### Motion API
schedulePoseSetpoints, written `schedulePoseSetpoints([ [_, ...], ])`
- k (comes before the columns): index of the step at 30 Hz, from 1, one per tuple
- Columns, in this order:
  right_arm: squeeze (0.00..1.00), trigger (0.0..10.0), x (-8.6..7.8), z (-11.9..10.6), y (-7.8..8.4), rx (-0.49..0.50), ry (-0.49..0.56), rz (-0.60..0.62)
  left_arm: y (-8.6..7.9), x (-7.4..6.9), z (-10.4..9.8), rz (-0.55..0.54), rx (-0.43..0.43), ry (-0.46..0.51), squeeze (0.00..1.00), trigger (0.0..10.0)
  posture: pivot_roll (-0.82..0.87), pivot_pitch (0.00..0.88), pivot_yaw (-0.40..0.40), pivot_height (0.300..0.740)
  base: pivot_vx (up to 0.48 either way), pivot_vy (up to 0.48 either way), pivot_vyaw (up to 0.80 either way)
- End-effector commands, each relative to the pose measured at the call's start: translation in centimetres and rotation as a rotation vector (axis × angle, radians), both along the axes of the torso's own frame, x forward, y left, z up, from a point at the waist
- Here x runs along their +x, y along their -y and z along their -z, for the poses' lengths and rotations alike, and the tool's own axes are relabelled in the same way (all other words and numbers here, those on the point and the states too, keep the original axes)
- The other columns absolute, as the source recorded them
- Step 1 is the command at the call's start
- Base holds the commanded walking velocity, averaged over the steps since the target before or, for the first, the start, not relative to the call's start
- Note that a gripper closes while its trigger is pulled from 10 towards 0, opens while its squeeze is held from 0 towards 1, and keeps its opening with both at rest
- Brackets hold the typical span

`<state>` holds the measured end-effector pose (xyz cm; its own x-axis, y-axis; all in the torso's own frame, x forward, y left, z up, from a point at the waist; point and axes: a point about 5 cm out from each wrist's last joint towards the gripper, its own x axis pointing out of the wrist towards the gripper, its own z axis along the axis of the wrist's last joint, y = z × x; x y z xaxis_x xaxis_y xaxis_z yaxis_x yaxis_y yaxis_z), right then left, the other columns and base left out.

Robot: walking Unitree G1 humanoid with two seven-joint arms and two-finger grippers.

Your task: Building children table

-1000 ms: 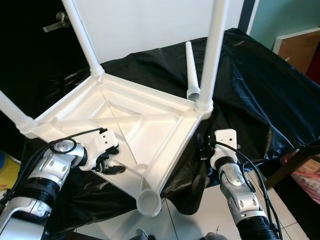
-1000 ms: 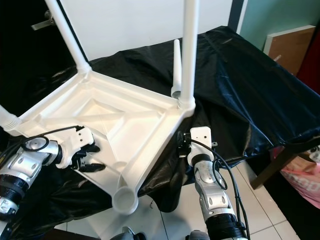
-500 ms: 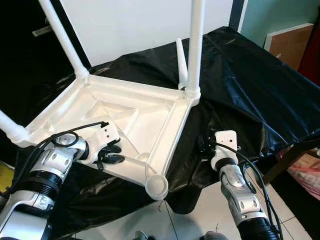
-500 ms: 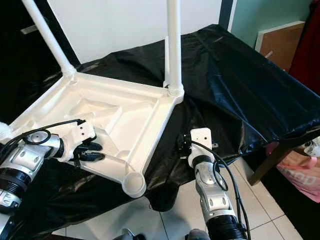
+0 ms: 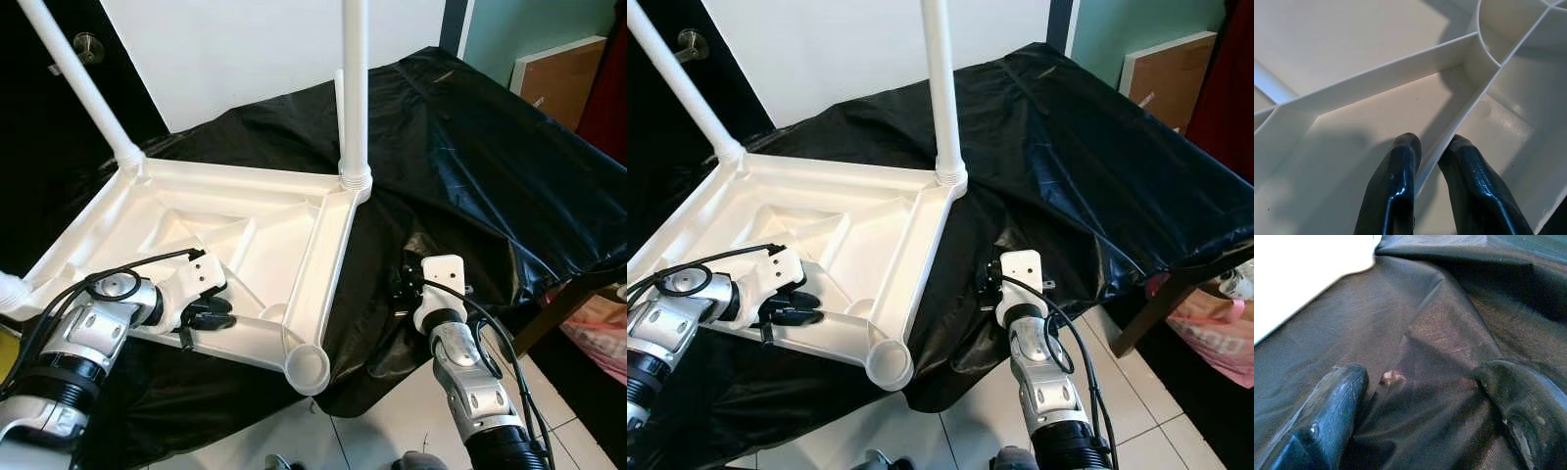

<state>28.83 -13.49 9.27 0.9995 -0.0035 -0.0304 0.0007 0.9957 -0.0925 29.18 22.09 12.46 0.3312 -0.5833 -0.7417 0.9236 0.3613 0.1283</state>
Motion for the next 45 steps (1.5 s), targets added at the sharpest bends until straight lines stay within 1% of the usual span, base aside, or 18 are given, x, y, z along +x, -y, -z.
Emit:
schedulePoseSetpoints([
  [1, 0.0, 10.0, -0.3, 0.6, 0.2, 0.007, -0.03, 0.025, -2.0, -1.5, 1.7, -0.124, 0.001, -0.103, 0.0, 0.0, -0.1, 0.093, 0.121, 0.74, 0.0, 0.0, 0.0],
  [14, 0.0, 10.0, -0.2, 0.6, 0.3, 0.003, -0.033, 0.027, -2.5, -2.5, 1.7, -0.181, -0.008, -0.087, 0.0, 0.0, -0.09, 0.096, 0.112, 0.74, 0.0, 0.0, 0.0],
  [17, 0.0, 10.0, -0.2, 0.6, 0.3, 0.001, -0.032, 0.025, -2.2, -2.7, 1.5, -0.183, -0.025, -0.076, 0.0, 0.0, -0.09, 0.097, 0.106, 0.74, 0.0, 0.0, 0.0],
  [20, 0.0, 10.0, 0.0, 0.4, 0.2, -0.002, -0.024, 0.015, -0.3, -2.6, 1.0, -0.18, -0.09, -0.012, 0.0, 0.0, -0.08, 0.1, 0.096, 0.74, 0.0, 0.0, 0.0],
  [21, 0.0, 10.0, 0.1, 0.3, 0.2, 0.001, -0.016, 0.014, 0.8, -2.3, 0.7, -0.167, -0.12, 0.045, 0.0, 3.8, -0.08, 0.103, 0.096, 0.74, 0.0, 0.0, 0.0],
  [22, 0.0, 10.0, 0.1, 0.3, 0.2, 0.001, -0.016, 0.014, 0.8, -2.3, 0.7, -0.167, -0.12, 0.045, 0.0, 3.8, -0.08, 0.103, 0.096, 0.74, 0.0, 0.0, 0.0],
  [23, 0.0, 10.0, 0.2, 0.1, 0.3, 0.004, -0.006, 0.015, 1.9, -1.9, 0.3, -0.164, -0.154, 0.112, 0.0, 10.0, -0.09, 0.104, 0.096, 0.74, 0.0, 0.0, 0.0],
  [25, 0.0, 10.0, 0.2, 0.1, 0.3, 0.004, -0.006, 0.015, 1.9, -1.9, 0.3, -0.164, -0.154, 0.112, 0.0, 10.0, -0.09, 0.104, 0.096, 0.74, 0.0, 0.0, 0.0],
  [26, 0.0, 10.0, 0.3, -0.1, 0.4, 0.006, 0.004, 0.017, 2.6, -1.6, 0.0, -0.179, -0.19, 0.14, 1.0, 10.0, -0.09, 0.105, 0.094, 0.74, 0.0, 0.0, 0.0],
  [27, 0.0, 10.0, 0.3, -0.1, 0.4, 0.006, 0.004, 0.017, 2.6, -1.6, 0.0, -0.179, -0.19, 0.14, 1.0, 10.0, -0.09, 0.105, 0.094, 0.74, 0.0, 0.0, 0.0],
  [29, 0.0, 10.0, 0.7, -0.9, 0.9, 0.017, 0.04, 0.026, 4.1, -1.2, -0.9, -0.174, -0.272, 0.195, 1.0, 10.0, -0.09, 0.111, 0.092, 0.74, 0.0, 0.0, 0.0],
  [32, 0.0, 10.0, 0.9, -1.2, 1.2, 0.022, 0.055, 0.031, 4.5, -1.1, -1.1, -0.18, -0.289, 0.21, 1.0, 10.0, -0.09, 0.112, 0.092, 0.74, 0.0, 0.0, 0.0],
  [33, 0.0, 10.0, 1.1, -1.6, 1.4, 0.022, 0.071, 0.035, 4.8, -0.9, -1.4, -0.165, -0.304, 0.24, 0.66, 10.0, -0.09, 0.112, 0.092, 0.74, 0.0, 0.0, 0.0],
  [34, 0.0, 10.0, 1.1, -1.6, 1.4, 0.022, 0.071, 0.035, 4.8, -0.9, -1.4, -0.165, -0.304, 0.24, 0.66, 10.0, -0.09, 0.112, 0.092, 0.74, 0.0, 0.0, 0.0],
  [35, 0.0, 10.0, 1.2, -1.9, 1.6, 0.028, 0.088, 0.037, 5.1, -0.8, -1.8, -0.15, -0.317, 0.272, 0.0, 10.0, -0.09, 0.114, 0.092, 0.74, 0.0, 0.0, 0.0],
  [42, 0.0, 10.0, 1.6, -3.0, 2.3, 0.028, 0.137, 0.043, 5.8, -0.5, -4.0, -0.107, -0.405, 0.409, 0.0, 10.0, -0.09, 0.123, 0.093, 0.74, 0.0, 0.0, 0.0],
  [43, 0.0, 10.0, 2.0, -3.5, 2.5, 0.029, 0.155, 0.044, 5.9, 0.1, -5.1, -0.14, -0.444, 0.469, 0.0, 10.0, -0.09, 0.13, 0.092, 0.74, 0.0, 0.0, 0.0],
  [45, 0.0, 10.0, 2.4, -4.0, 2.6, 0.03, 0.169, 0.038, 6.0, 0.6, -6.0, -0.174, -0.49, 0.503, 0.0, 10.0, -0.09, 0.136, 0.089, 0.74, 0.0, 0.0, 0.0],
])
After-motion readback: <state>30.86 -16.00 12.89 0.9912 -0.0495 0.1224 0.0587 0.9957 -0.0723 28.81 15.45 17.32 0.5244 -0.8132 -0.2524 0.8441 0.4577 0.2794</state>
